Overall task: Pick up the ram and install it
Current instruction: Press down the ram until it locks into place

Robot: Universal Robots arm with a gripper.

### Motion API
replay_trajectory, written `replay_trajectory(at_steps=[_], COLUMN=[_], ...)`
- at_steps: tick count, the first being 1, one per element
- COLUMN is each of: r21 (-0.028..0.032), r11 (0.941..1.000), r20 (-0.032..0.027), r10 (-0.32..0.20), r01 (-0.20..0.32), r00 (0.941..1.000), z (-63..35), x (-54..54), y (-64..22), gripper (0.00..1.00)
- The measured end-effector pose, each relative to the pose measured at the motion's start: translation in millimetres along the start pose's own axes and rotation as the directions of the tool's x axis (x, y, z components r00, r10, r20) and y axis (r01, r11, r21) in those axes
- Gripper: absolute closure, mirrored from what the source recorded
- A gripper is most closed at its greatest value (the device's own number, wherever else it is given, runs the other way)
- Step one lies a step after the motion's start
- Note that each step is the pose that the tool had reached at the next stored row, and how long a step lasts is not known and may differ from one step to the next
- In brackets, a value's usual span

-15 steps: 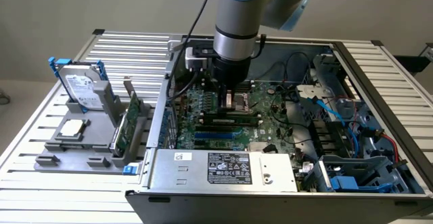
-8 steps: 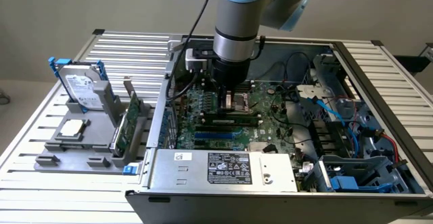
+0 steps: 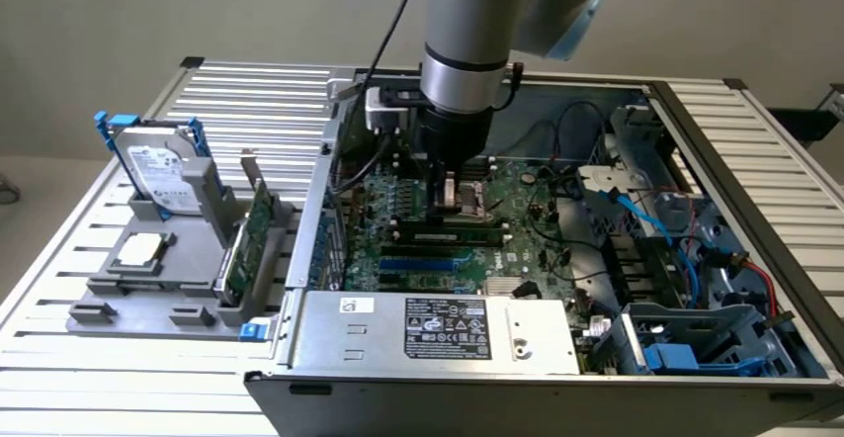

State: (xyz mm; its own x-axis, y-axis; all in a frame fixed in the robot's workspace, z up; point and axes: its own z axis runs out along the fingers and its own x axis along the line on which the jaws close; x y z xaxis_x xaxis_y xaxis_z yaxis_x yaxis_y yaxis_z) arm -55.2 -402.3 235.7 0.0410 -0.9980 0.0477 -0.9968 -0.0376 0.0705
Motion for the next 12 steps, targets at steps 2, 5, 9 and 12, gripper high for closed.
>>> replay_trajectory(at_steps=[2,5,9,12], r21=[-0.0115,-0.0294,-0.0469,-0.0549], r11=[0.9999,0.9996,0.9989,0.9985], r20=[0.0003,0.0011,0.0016,0.0018], r10=[-0.001,-0.002,-0.002,-0.003], r01=[0.001,0.002,0.002,0.003], r00=[1.0,1.0,1.0,1.0], z=[-5.9,-9.0,-10.4,-11.3], x=[0.5,1.1,1.9,2.4], y=[-5.6,-18.5,-36.8,-50.3], gripper=[0.89,0.89,0.89,0.89])
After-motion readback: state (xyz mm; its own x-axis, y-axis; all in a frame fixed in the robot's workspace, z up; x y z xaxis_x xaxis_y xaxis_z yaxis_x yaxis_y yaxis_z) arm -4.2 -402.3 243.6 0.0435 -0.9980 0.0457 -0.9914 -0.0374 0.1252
